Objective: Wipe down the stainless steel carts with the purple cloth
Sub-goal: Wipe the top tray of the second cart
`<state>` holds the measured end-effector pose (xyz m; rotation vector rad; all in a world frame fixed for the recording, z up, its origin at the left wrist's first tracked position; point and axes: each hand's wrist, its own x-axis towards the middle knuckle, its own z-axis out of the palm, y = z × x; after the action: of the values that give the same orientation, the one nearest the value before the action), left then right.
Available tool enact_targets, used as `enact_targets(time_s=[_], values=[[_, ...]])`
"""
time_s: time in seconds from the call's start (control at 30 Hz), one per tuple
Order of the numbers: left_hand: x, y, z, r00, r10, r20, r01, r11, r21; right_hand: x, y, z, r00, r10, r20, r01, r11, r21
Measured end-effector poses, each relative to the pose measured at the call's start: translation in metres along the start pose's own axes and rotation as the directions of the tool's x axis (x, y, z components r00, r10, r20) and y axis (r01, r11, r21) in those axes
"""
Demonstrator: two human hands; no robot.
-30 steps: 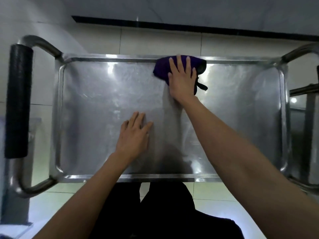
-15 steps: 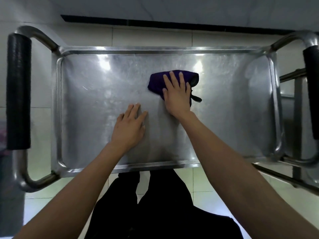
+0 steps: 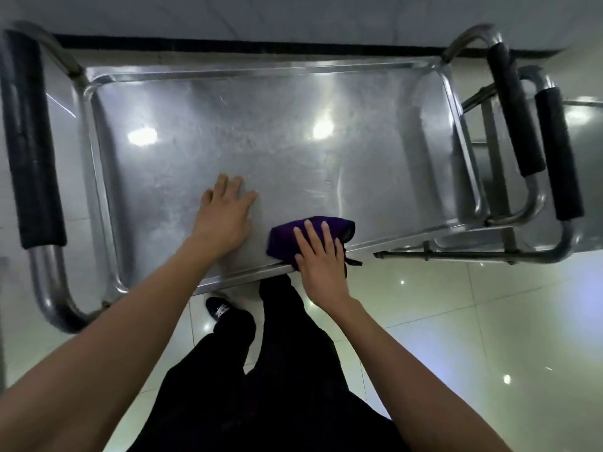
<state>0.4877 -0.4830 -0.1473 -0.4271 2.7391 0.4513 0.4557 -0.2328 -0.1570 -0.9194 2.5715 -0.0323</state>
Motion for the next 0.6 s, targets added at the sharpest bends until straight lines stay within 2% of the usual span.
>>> enact_targets(time_s=[0.17,0.27,0.6], values=[[0.002,-0.014,-0.014,0.993,-0.11,-0.044,0.11,0.994,0.006,0.008,-0.007,-0.001,1.0,0.005,0.011,-0.005,1.0,0.0],[0.004,-0.024,-0.018,0.992,-0.125,-0.036,0.125,0.992,-0.009,0.032,-0.013,-0.005,1.0,-0.026,-0.006,0.026,1.0,-0.001],[0.01,-0.019,-0.017,0.982,-0.19,-0.014,0.19,0.982,-0.019,0.194,-0.038,-0.051,0.998,-0.058,-0.037,0.06,0.997,0.044]])
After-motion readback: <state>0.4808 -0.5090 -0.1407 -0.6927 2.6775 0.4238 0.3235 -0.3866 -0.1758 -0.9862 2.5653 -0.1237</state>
